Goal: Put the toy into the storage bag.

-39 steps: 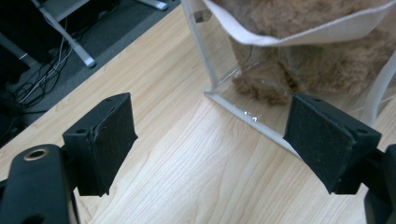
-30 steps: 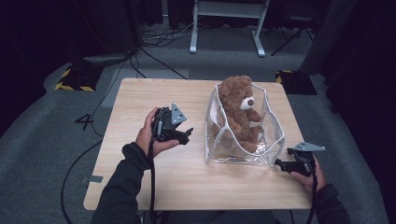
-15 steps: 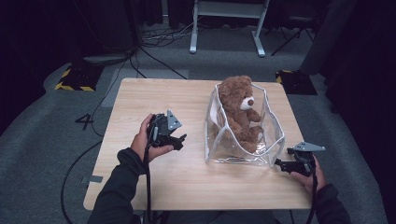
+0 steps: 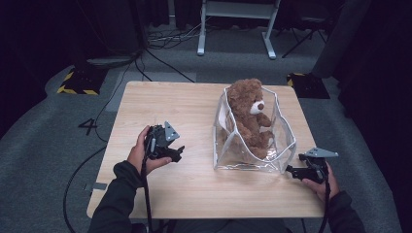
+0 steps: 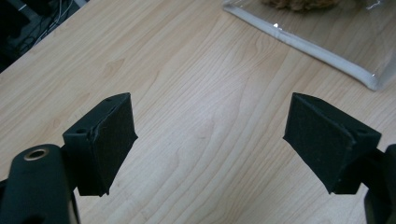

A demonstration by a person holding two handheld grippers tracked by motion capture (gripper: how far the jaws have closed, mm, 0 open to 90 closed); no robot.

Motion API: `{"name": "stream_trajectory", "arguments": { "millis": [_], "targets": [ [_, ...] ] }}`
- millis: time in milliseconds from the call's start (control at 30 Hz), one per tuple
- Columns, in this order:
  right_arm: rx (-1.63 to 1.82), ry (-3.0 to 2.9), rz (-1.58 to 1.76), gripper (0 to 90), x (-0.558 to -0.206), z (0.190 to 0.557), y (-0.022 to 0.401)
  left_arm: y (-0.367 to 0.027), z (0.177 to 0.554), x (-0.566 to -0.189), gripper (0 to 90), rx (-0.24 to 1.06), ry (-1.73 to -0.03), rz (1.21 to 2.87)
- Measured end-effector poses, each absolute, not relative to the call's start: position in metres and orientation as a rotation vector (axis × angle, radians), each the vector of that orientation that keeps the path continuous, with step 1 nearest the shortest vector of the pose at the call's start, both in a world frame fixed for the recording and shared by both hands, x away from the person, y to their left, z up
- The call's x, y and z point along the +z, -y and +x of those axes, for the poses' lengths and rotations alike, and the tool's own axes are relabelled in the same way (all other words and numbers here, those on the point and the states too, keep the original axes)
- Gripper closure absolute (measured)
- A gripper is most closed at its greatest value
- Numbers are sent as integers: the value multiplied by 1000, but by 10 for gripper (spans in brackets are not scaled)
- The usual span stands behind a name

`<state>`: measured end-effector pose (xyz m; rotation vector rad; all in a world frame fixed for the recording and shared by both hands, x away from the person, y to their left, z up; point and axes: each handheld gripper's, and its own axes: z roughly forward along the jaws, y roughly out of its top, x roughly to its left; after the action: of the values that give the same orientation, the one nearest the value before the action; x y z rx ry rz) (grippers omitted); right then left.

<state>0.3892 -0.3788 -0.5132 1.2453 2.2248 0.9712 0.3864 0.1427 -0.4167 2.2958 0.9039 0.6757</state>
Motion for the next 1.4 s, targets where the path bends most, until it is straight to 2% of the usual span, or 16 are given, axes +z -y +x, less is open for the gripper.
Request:
{"name": "stream_trajectory", "arguments": {
  "millis": [500, 1333, 1400],
  "targets": [
    [971, -2225, 1245, 169, -513, 389, 379, -174, 380, -434, 165, 661, -972, 2289],
    [971, -2224, 1245, 168, -513, 389, 379, -193, 376, -464, 184, 654, -1051, 2341],
    [971, -2225, 1246, 168, -513, 389, 379, -197, 376, -468, 178, 608, -1071, 2341]
  ]
}}
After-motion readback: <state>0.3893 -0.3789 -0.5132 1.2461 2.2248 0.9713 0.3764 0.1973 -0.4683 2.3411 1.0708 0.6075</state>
